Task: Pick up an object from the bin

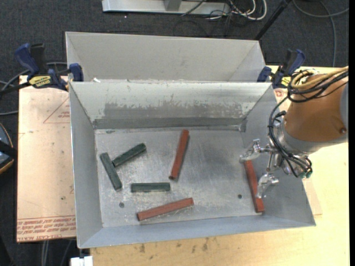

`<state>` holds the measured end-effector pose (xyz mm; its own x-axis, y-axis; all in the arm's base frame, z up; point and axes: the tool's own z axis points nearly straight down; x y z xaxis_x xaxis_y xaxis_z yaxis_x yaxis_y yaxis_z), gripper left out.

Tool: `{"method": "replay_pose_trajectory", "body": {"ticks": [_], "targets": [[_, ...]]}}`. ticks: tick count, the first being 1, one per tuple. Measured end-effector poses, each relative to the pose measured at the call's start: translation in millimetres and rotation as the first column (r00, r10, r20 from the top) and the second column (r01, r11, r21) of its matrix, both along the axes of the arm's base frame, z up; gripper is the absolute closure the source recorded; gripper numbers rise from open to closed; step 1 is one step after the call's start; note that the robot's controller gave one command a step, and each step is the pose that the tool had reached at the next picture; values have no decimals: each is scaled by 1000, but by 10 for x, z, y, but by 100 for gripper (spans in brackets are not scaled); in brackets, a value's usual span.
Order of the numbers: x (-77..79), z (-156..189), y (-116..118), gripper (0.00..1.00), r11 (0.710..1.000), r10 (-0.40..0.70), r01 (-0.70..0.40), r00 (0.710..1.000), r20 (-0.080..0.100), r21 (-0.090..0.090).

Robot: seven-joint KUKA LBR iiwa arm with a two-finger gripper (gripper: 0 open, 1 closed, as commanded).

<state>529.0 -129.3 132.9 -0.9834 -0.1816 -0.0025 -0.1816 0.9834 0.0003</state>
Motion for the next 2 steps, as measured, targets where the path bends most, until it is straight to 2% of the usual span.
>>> {"method": "replay_pose_trajectory", "body": {"ticks": [1, 2], "targets": [[71, -314, -46, 0, 893, 450, -450, 893, 0, -1], [181, -574, -51, 100, 778, 628, -628, 778, 4, -3]]}}
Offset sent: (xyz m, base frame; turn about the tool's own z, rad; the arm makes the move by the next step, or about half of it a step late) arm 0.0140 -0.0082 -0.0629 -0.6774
